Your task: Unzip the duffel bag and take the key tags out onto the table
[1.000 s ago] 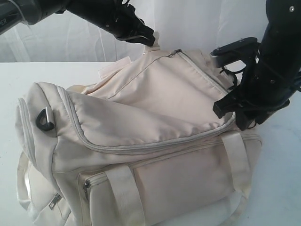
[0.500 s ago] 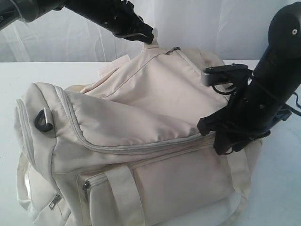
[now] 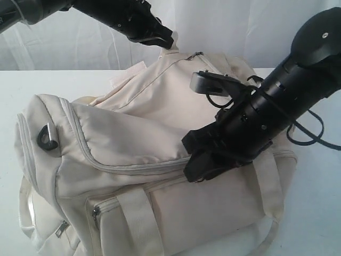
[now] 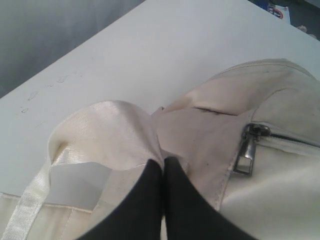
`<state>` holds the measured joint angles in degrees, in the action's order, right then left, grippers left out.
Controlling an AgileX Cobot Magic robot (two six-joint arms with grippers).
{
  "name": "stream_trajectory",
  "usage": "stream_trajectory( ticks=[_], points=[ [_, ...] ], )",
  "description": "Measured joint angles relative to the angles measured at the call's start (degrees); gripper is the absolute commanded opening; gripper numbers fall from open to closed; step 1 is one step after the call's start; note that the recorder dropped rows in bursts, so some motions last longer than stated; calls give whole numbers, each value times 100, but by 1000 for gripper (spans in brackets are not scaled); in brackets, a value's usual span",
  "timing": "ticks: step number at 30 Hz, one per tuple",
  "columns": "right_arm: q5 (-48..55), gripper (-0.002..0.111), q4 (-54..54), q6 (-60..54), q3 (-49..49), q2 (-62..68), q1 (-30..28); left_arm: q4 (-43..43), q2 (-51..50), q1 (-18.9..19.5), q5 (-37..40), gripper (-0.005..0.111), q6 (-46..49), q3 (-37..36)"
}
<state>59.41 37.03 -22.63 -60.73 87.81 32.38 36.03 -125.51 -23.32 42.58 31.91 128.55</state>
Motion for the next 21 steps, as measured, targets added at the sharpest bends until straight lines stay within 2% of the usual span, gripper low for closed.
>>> stream_trajectory(
  ticks=[14, 21],
  points=[
    [-316, 1, 1181, -743, 0, 0, 1054, -8, 0, 0, 0, 0, -9, 0],
    [-780, 1, 1413, -900, 0, 0, 1616, -8, 0, 0, 0, 0, -9, 0]
  ],
)
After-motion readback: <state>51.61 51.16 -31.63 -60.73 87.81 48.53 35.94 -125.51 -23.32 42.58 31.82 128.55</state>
